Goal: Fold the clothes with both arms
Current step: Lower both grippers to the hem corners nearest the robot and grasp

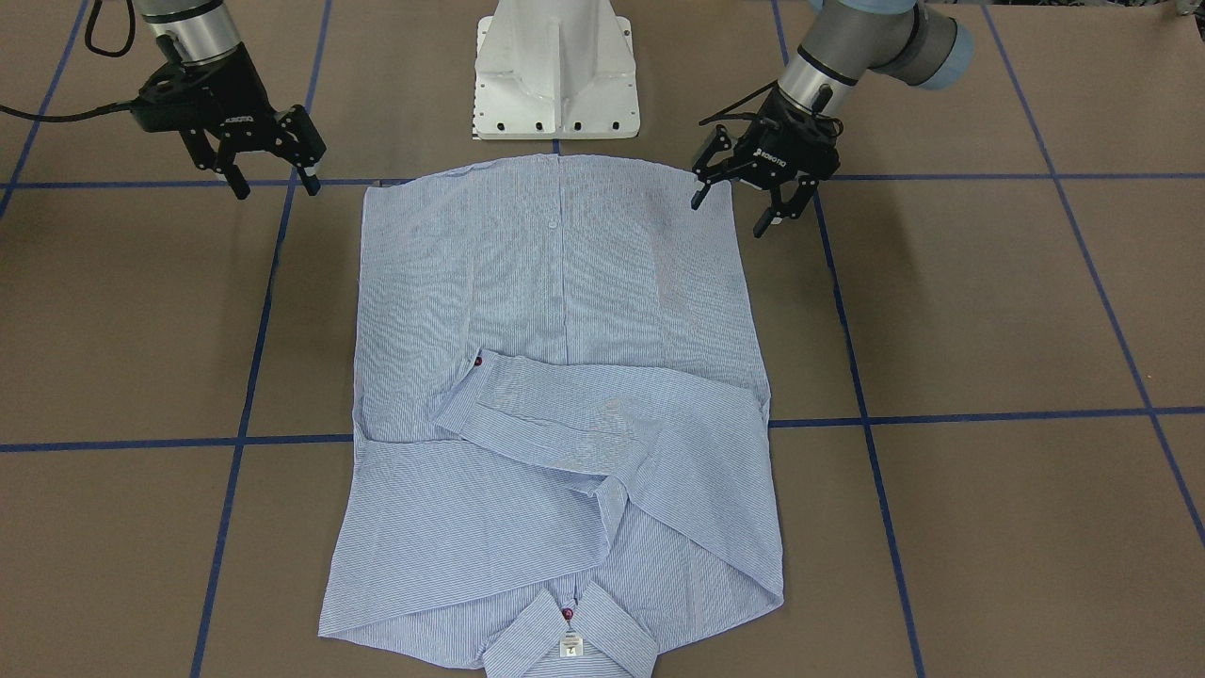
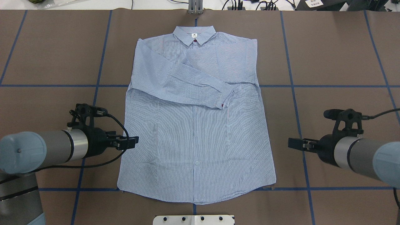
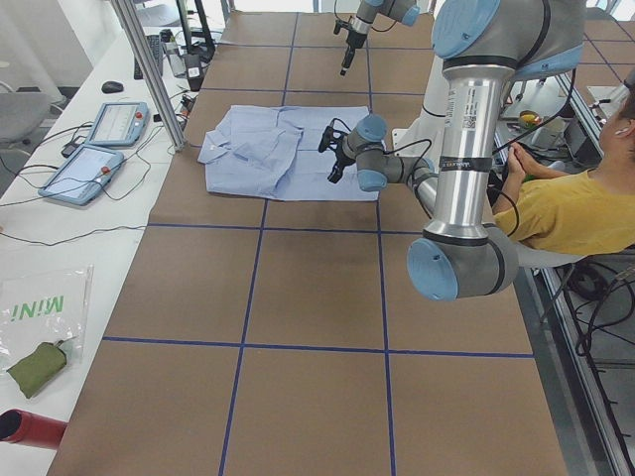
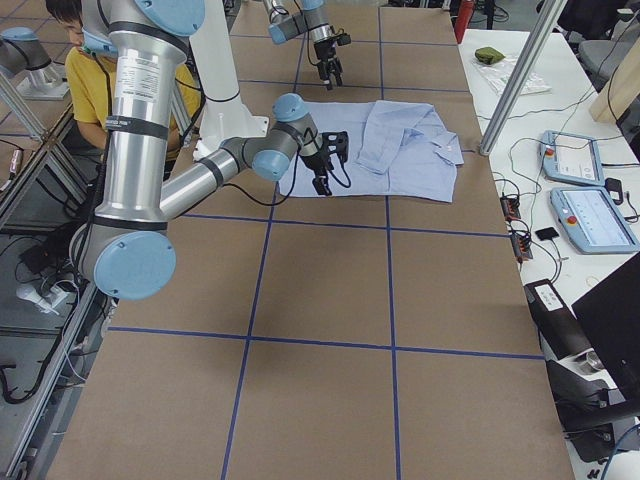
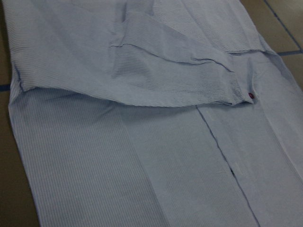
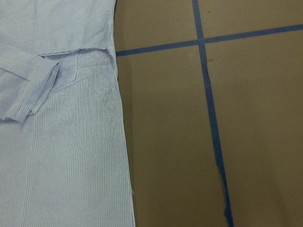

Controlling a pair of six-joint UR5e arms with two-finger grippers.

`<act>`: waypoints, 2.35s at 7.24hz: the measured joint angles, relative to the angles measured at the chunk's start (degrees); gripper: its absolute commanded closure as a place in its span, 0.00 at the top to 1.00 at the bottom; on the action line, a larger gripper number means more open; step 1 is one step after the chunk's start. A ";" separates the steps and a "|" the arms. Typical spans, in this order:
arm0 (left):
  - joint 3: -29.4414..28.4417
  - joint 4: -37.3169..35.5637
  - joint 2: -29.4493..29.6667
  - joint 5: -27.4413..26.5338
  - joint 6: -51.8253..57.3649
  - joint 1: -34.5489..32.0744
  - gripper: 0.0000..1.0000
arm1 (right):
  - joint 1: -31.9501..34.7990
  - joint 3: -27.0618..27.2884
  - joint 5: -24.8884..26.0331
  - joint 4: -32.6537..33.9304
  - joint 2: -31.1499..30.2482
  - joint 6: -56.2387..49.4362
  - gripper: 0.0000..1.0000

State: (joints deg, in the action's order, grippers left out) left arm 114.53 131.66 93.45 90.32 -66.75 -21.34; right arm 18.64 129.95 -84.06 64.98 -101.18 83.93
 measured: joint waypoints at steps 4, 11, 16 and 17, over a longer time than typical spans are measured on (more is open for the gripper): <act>1.30 -7.10 -3.34 -4.14 -9.54 8.83 0.75 | -8.72 -0.12 7.66 0.24 -0.32 4.17 1.00; 2.41 -17.60 -0.35 -4.37 -13.04 13.86 0.48 | -11.31 -0.37 10.50 0.24 -0.24 4.28 1.00; 2.30 -19.21 -0.15 -4.31 -12.92 13.81 0.48 | -12.55 -1.01 12.06 0.24 -0.22 4.85 1.00; 2.26 -19.24 -0.21 -4.29 -12.89 13.80 0.48 | -12.73 -1.23 12.40 0.24 -0.19 4.95 1.00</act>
State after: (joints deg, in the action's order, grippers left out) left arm 116.79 112.43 93.24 86.03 -79.64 -7.53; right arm 5.91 128.72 -71.66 65.22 -101.37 88.88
